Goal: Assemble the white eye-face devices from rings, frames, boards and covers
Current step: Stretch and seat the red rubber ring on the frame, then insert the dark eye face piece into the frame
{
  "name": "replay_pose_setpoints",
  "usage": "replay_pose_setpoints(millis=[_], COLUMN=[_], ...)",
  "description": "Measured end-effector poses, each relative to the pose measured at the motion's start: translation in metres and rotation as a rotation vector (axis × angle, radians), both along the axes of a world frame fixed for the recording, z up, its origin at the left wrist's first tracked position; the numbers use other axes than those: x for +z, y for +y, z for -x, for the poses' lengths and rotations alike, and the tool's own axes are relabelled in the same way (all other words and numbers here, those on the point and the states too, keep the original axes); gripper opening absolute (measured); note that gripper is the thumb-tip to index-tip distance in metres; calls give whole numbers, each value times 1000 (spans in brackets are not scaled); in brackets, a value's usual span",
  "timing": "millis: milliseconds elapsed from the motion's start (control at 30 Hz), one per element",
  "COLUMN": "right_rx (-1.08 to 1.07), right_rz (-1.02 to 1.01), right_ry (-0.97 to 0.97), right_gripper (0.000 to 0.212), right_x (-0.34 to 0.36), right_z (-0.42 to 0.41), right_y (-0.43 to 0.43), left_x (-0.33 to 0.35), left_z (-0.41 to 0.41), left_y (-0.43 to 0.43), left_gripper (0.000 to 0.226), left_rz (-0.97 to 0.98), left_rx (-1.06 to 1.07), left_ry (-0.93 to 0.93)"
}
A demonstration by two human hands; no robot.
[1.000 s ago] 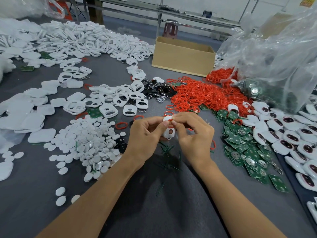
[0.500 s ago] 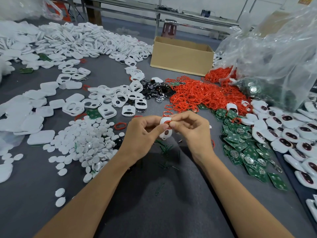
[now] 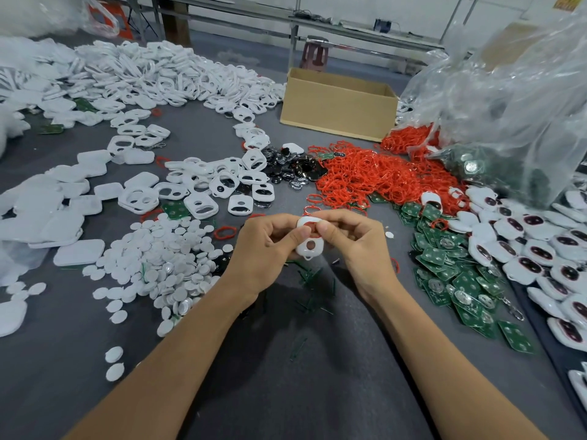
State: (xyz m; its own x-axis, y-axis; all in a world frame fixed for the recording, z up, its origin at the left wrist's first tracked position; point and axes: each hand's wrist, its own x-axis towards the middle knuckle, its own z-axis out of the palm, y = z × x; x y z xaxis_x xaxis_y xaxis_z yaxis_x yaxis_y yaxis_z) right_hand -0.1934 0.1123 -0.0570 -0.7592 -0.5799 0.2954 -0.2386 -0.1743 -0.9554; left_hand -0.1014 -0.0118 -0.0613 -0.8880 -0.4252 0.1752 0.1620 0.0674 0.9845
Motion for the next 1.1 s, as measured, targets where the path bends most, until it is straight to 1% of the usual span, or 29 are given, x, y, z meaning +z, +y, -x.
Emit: replay_pose_setpoints(millis=[33,100,267,400,533,600,667,767,833,900,967,1033,1100], right_rx=[15,25,-67,-99,-143,-144,-122,-100,-181,-290,-318,-217,-39], right_rz=[2,-19,-70,-76,-86,-92,-105,-170,-229,-229,-224,-306,-519], right_ry=[0,14,75,80,134,136,131,139,191,261,401,552,688], right_gripper=[14,15,15,15,14,13,12,11,9,10,12,16,18], right_x=[-1,-2,-2,-2,-3,-4,-4,0,7,21,40,59,71], right_z=[-2,-5,-3,-3,-4,-4,-5,-5,-3,-1,-5,-18,-35], right_y=[-2,-4,-7,-8,-7,-7,-5,-5,-6,-7,-12,-25,-48], left_x=[0,-1,-5,-6,-4,-3,-3,-4,-2,-1,2,2,1], left_z=[0,1,4,5,5,5,5,5,5,5,4,3,1], left_y=[0,0,3,5,7,7,7,6,7,8,13,17,23], left_gripper=[17,16,17,17,15,14,14,16,19,18,16,23,8], left_rz=[-43,-67,15,17,-28,-21,27,50,36,-7,-31,115,264], left_rx=[17,48,108,136,130,130,153,197,193,129,32,23,107], left_ry=[-5,-18,-38,-44,-68,-76,-88,-92,-98,-125,-146,-158,-211])
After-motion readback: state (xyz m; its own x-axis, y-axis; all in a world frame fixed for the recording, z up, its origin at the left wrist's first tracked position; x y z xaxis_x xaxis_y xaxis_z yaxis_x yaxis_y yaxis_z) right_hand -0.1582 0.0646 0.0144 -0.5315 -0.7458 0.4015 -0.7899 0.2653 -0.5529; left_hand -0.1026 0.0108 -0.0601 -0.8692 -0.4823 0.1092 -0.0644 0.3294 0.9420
